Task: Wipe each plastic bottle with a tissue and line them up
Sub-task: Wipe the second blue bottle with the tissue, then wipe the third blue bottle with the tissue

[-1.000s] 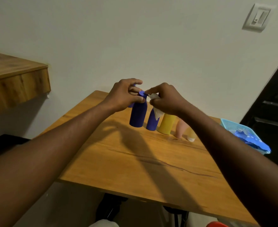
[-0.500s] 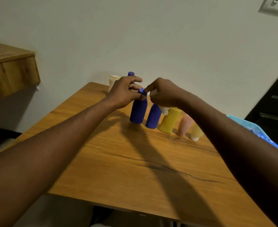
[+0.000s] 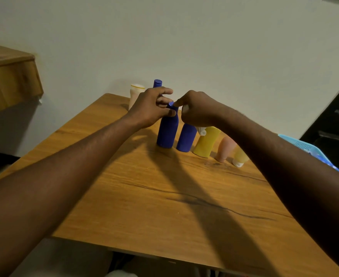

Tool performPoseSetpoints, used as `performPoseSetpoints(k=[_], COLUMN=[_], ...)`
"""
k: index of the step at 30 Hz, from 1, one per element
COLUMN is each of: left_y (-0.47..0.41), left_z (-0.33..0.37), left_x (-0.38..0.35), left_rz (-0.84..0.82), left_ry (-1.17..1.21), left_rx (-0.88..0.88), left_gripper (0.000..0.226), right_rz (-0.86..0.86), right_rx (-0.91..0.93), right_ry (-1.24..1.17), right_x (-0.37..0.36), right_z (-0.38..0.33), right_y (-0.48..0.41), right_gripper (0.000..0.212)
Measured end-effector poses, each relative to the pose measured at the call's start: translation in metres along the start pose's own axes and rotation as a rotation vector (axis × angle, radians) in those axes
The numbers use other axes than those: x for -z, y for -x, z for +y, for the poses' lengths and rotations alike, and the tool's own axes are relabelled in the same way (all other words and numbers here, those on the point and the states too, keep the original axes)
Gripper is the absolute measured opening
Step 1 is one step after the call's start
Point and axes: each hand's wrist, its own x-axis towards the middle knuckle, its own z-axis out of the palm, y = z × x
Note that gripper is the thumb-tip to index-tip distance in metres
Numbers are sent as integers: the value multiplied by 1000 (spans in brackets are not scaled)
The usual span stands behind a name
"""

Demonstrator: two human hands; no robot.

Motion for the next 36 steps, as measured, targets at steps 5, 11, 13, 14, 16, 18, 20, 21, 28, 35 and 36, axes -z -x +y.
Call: performPoseSetpoints(k=[5,11,13,14,16,18,20,21,28,35,36], left_y=[1,4,5,5,6,8,9,10,-8,-65,-76], left_z=[0,1,2,2,2,2,3,3,8,-2,-6], left_x=[-3,-2,-2,-1,0,2,4,6,27,51,53], left_rz=[4,-4,-2,0,1,0,0,5,204,284,266], left_ry=[-26,-19,-23,-20,-11,-9,6,14,29,-236,-266], left_rx=[-1,13,17,23,36,43,37,30,-95,-47,-31], left_gripper=[70,72,73,74,75,76,77,77,42,39,41], right_rz=[15,12,14,19,34,53,82,106,341,396,397], right_rx=[1,22,24,24,30,42,61,72,182,193,185], right_ry=[-5,-6,-6,-7,-16,-39,-63,-76,-144,-143,-107], right_x=[-3,-2,-1,-1,1,3,8,11,41,59,60], right_z=[0,-1,-1,-1,-1,-1,-2,-3,-3,-12,-12], right_y=[1,4,5,5,7,9,11,11,-11,-81,-93], right_gripper=[51,51,51,51,51,50,50,50,34,24,27])
